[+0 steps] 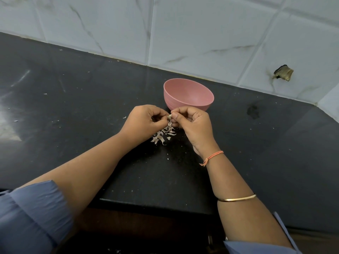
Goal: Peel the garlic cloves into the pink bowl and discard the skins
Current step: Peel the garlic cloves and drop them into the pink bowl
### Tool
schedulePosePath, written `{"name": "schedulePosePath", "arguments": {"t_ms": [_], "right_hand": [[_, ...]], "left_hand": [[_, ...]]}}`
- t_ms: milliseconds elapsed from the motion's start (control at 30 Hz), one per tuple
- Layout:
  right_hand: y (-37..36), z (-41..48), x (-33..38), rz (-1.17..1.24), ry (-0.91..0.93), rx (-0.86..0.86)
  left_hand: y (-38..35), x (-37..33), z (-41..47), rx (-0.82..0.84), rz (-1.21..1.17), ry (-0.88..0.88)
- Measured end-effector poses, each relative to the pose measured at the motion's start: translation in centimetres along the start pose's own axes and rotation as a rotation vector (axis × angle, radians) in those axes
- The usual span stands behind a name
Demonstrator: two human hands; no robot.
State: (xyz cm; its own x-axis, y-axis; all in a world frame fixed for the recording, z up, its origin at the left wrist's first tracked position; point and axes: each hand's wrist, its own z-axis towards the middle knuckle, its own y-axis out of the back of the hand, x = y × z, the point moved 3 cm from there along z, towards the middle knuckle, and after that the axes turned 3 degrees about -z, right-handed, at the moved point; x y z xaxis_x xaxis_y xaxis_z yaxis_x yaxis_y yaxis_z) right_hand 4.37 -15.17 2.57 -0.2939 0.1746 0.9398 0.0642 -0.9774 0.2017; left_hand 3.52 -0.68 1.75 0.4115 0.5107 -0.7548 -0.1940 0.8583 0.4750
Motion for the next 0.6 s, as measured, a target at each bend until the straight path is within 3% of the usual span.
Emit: {"name": "schedulePosePath", "arguments": {"t_ms": [233,600], "right_hand": [[-0.05,0.07,-0.49,0.106,-0.127,-0.042],[-0.21,0.07,-0.9,0.052,-0.174,-0.018]], "left_hand": [[-0.08,-0.17,-0.08,0.002,0.019,-0.036],[-0.08,-0.35,-0.15,0.039,0.062,-0.042]]}}
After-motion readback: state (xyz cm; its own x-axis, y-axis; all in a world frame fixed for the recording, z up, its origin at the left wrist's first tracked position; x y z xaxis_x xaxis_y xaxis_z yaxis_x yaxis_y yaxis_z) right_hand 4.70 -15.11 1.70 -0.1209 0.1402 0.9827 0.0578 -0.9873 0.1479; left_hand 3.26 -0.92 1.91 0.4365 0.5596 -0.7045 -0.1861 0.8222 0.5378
